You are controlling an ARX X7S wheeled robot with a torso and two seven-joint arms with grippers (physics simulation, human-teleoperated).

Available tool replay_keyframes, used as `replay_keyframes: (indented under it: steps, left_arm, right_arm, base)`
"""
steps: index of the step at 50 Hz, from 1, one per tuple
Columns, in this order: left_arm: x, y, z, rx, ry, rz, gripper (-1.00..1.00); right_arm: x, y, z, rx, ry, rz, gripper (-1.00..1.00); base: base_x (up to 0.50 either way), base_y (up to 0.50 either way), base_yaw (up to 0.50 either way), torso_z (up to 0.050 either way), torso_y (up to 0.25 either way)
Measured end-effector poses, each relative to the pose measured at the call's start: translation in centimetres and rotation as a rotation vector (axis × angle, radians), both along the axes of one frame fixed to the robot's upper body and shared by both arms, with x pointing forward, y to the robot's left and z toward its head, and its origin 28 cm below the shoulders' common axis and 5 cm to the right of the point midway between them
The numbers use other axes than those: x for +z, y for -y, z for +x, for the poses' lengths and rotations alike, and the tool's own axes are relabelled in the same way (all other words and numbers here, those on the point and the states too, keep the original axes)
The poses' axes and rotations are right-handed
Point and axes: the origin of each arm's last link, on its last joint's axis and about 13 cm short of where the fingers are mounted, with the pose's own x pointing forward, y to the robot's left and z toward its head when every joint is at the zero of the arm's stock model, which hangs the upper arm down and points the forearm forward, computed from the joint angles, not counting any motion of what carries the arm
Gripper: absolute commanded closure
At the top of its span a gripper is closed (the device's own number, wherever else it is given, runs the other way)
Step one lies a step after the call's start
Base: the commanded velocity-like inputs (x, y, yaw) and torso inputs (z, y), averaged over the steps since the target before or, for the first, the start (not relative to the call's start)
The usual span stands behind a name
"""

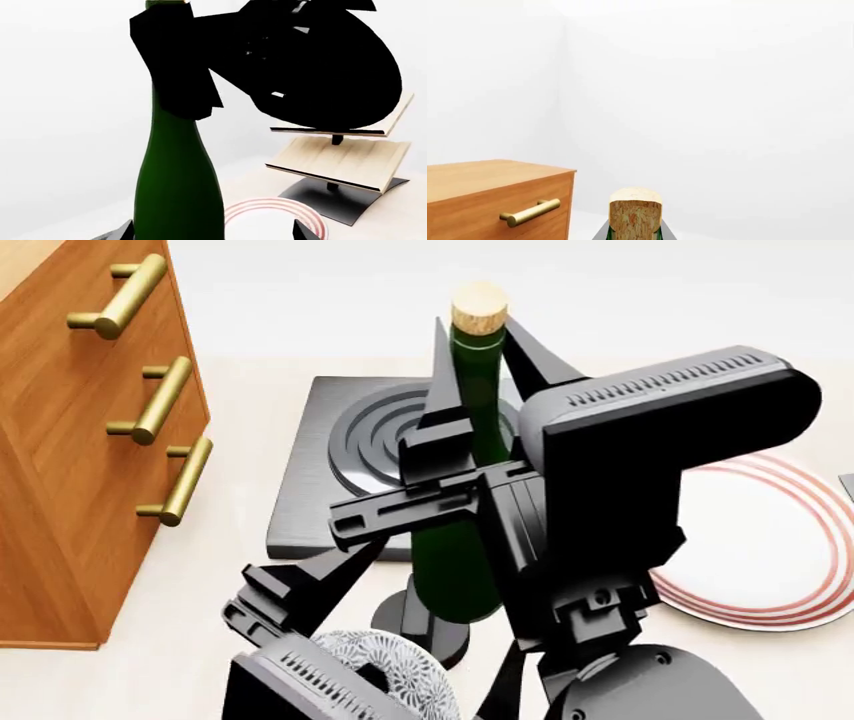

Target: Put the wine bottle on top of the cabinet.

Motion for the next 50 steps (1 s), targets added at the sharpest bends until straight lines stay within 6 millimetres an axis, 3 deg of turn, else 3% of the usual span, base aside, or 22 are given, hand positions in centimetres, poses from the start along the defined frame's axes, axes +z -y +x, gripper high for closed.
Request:
replay_keyframes:
  steps: [50]
  left_arm:
    - [-1.1, 0.4, 3.9, 0.034, -0.078, 0.034, -1.0]
  right_arm:
    - [0.2, 0.0, -0.5, 0.007, 0.011, 0.007, 1.0]
  base:
    - [0.0, 0.0, 0.0, 0.0, 0.001]
